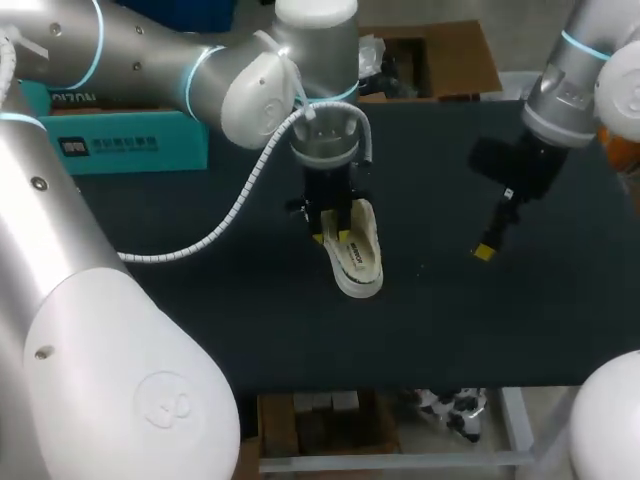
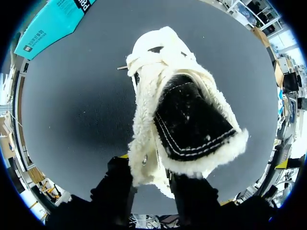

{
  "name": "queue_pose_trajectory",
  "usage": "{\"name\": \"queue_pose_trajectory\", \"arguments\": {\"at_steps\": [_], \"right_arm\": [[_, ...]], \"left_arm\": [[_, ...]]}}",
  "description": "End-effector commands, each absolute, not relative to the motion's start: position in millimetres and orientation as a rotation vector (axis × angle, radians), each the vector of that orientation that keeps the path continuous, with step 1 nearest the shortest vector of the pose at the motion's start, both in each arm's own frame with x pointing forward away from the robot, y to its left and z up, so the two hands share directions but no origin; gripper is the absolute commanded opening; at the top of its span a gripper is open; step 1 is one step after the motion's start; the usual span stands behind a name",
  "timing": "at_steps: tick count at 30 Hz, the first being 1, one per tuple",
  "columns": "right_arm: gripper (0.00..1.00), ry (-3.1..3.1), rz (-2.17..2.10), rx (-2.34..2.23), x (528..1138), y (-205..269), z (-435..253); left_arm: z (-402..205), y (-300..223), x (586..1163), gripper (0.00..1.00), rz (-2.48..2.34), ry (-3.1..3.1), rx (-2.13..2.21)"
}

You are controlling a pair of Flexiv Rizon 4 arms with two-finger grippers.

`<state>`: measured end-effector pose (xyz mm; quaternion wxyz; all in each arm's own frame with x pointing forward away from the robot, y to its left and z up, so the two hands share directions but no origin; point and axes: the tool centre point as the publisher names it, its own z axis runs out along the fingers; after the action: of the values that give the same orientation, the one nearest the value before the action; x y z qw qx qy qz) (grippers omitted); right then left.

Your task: Open the shoe tongue, take the insole out of the shoe, put the insole back into the shoe, and pack the shoe into the shoebox

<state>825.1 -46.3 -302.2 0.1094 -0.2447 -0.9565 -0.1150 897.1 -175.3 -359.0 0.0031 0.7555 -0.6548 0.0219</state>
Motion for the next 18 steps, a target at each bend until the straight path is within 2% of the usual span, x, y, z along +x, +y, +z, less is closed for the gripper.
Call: {"name": "queue_pose_trajectory", "arguments": {"at_steps": [1, 10, 18], "right_arm": [[1.0, -2.799, -0.351, -0.731, 822.2, -50.0, -303.6], [1.0, -2.799, -0.351, -0.731, 822.2, -50.0, -303.6], [1.0, -2.799, -0.351, -0.731, 822.2, -50.0, -303.6]], "left_arm": [[-356.4, -176.9, 892.5, 0.0, 0.128, -2.073, 2.422], [-358.5, -165.1, 895.5, 0.0, 0.154, -2.07, 2.405], [-343.6, -154.2, 904.0, 0.0, 0.306, -2.299, 2.183]]}}
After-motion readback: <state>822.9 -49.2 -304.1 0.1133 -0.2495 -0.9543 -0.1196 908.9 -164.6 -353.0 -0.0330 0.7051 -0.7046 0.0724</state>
